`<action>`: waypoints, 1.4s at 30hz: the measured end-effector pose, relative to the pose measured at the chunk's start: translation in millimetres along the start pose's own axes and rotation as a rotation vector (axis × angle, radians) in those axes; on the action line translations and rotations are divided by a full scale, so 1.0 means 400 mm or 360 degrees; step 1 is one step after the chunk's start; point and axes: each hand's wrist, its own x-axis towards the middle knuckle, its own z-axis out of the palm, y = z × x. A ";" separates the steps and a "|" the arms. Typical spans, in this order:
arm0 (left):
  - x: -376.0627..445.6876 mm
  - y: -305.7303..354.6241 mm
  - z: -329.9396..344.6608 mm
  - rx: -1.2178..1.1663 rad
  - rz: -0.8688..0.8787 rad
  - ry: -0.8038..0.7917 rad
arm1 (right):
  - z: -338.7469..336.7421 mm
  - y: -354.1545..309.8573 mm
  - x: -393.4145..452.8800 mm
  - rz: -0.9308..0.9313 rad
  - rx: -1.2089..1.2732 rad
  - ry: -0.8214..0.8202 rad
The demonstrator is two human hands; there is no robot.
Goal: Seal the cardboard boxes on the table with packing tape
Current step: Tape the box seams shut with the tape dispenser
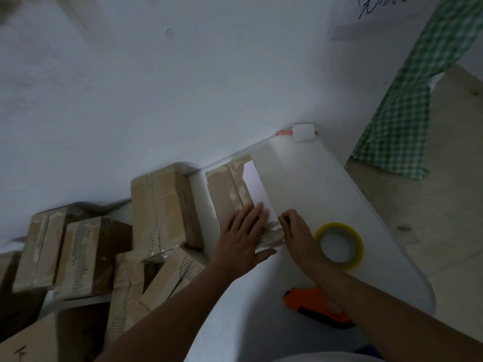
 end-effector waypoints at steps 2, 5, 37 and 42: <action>0.000 -0.001 0.001 -0.0012 0.0006 0.0016 | -0.002 -0.005 0.002 0.0110 0.0128 -0.0064; 0.002 -0.004 -0.003 -0.0024 0.0011 0.0003 | -0.015 -0.006 0.020 0.0201 0.0072 -0.0231; 0.003 -0.039 -0.014 -0.0059 0.0321 -0.0049 | -0.156 0.002 -0.065 -0.0338 -0.0988 -0.0651; 0.042 0.000 -0.012 -0.0103 0.0374 -0.0073 | -0.218 0.008 -0.086 -0.0299 -0.0885 -0.0443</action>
